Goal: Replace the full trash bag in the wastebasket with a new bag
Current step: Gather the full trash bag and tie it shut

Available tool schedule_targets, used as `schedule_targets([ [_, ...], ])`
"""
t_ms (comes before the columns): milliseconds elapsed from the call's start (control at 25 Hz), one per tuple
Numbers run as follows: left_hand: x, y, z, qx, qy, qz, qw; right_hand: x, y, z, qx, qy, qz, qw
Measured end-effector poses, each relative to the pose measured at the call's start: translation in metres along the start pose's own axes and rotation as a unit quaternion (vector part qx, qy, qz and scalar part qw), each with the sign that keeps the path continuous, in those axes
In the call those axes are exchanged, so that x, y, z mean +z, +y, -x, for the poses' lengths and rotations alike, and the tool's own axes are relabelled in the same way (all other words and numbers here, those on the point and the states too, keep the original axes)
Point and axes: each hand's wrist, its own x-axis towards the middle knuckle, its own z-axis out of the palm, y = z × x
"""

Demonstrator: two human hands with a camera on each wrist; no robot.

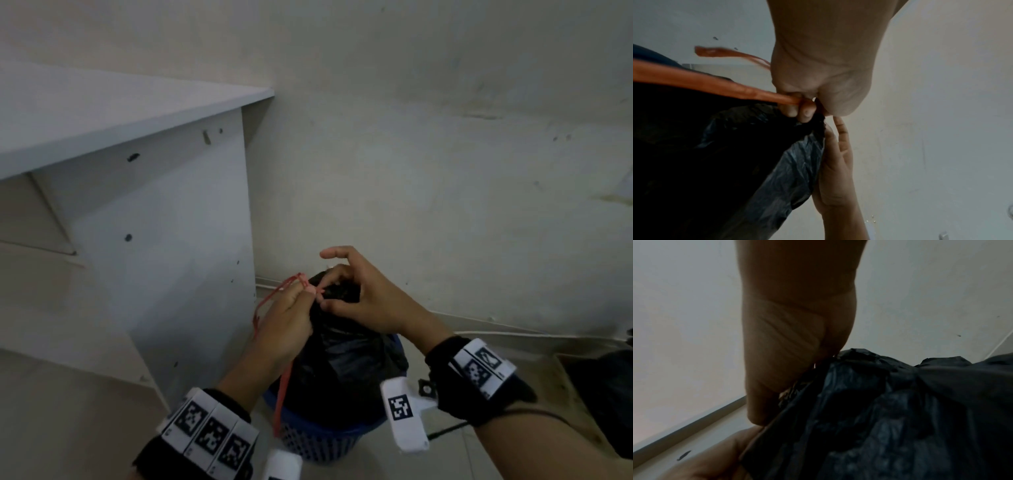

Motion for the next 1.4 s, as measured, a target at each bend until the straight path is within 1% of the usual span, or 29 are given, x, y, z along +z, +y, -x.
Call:
schedule_targets([
  [40,-0.003,-0.002,-0.003,0.014,0.017,-0.059,0.998,0.002,0.002,-0.001,-0.013,-0.001,0.041,0.999],
  [120,-0.006,-0.001,-0.007,0.047,0.011,-0.192,0.980,0.008,0.007,-0.003,-0.048,0.019,0.152,0.987],
  [160,-0.007,0.001,-0.008,0.049,-0.001,-0.247,0.968,0.011,0.009,-0.003,-0.067,0.033,0.208,0.975],
  [240,-0.009,0.006,-0.010,0.025,-0.040,-0.321,0.946,0.012,0.013,-0.002,-0.094,0.047,0.289,0.952],
  [320,-0.013,0.010,-0.012,0.017,-0.090,-0.335,0.938,0.011,0.019,0.000,-0.107,0.050,0.322,0.939],
  [360,-0.015,0.012,-0.012,0.027,-0.113,-0.335,0.935,0.010,0.021,0.001,-0.108,0.055,0.322,0.939],
  [440,-0.017,0.015,-0.011,0.072,-0.147,-0.356,0.920,0.008,0.021,0.002,-0.101,0.060,0.314,0.942],
  [520,-0.017,0.014,-0.011,0.111,-0.150,-0.391,0.901,0.009,0.020,0.002,-0.087,0.043,0.319,0.943],
  [560,-0.017,0.011,-0.012,0.120,-0.131,-0.399,0.899,0.010,0.021,0.001,-0.079,0.029,0.317,0.945],
  [640,-0.017,0.005,-0.010,0.140,-0.072,-0.362,0.919,0.009,0.023,-0.001,-0.064,0.006,0.301,0.952],
  [680,-0.016,0.001,-0.010,0.163,-0.045,-0.339,0.926,0.009,0.024,-0.002,-0.052,-0.001,0.282,0.958],
  [760,-0.014,-0.005,-0.009,0.211,-0.025,-0.339,0.916,0.008,0.023,-0.001,-0.021,-0.005,0.233,0.972],
  [800,-0.013,-0.005,-0.009,0.209,-0.027,-0.343,0.915,0.008,0.022,-0.001,-0.005,0.004,0.212,0.977],
  [840,-0.012,-0.007,-0.011,0.181,-0.037,-0.324,0.928,0.008,0.020,0.000,0.006,0.020,0.195,0.981],
  [880,-0.012,-0.007,-0.013,0.128,-0.054,-0.261,0.955,0.008,0.019,0.001,0.012,0.041,0.174,0.984],
  [920,-0.013,-0.005,-0.014,0.060,-0.071,-0.159,0.983,0.007,0.017,0.001,0.004,0.063,0.153,0.986],
  [960,-0.013,-0.003,-0.013,-0.014,-0.087,-0.045,0.995,0.006,0.016,0.001,-0.018,0.085,0.141,0.986],
  [1000,-0.013,0.000,-0.013,-0.067,-0.097,0.050,0.992,0.005,0.016,0.001,-0.047,0.099,0.142,0.984],
  [1040,-0.014,0.003,-0.013,-0.090,-0.101,0.106,0.985,0.004,0.015,0.001,-0.074,0.105,0.143,0.981],
  [1120,-0.014,0.008,-0.012,-0.096,-0.102,0.166,0.976,0.003,0.012,0.003,-0.104,0.108,0.137,0.979],
  [1240,-0.014,0.012,-0.014,-0.101,-0.102,0.231,0.962,0.003,0.009,0.003,-0.127,0.112,0.147,0.975],
  [1320,-0.017,0.013,-0.017,-0.100,-0.109,0.239,0.960,0.003,0.009,0.000,-0.141,0.119,0.177,0.967],
  [1400,-0.019,0.013,-0.019,-0.089,-0.113,0.194,0.970,0.003,0.012,-0.003,-0.147,0.118,0.213,0.959],
])
